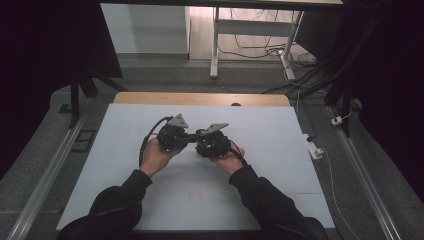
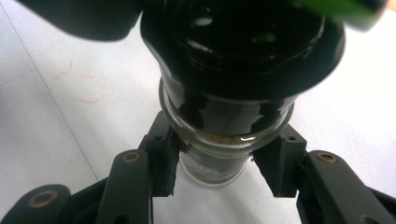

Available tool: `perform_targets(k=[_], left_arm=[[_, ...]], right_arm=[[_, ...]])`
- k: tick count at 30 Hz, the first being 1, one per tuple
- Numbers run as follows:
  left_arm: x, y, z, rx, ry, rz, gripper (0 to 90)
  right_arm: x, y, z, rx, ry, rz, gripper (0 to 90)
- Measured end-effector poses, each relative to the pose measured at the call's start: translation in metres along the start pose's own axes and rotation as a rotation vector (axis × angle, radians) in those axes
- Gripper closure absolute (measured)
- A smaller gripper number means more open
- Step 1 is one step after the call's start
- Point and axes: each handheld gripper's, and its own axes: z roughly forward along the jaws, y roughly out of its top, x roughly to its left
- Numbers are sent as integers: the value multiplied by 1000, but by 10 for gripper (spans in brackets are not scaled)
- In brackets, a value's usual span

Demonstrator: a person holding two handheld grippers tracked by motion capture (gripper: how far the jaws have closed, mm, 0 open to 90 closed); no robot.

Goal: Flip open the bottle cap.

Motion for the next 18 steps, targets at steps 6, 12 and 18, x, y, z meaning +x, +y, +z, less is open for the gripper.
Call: perform_targets(k=[6,12,18], left_arm=[[2,5,-2,-2,11,6,890],[5,10,-3,-7,24,1,890],[10,16,-2,-9,35,-5,890]], right_arm=[[0,0,0,0,-1,-1,531],[0,0,0,1,-3,-9,531],[0,0,0,2,-4,-10,531]])
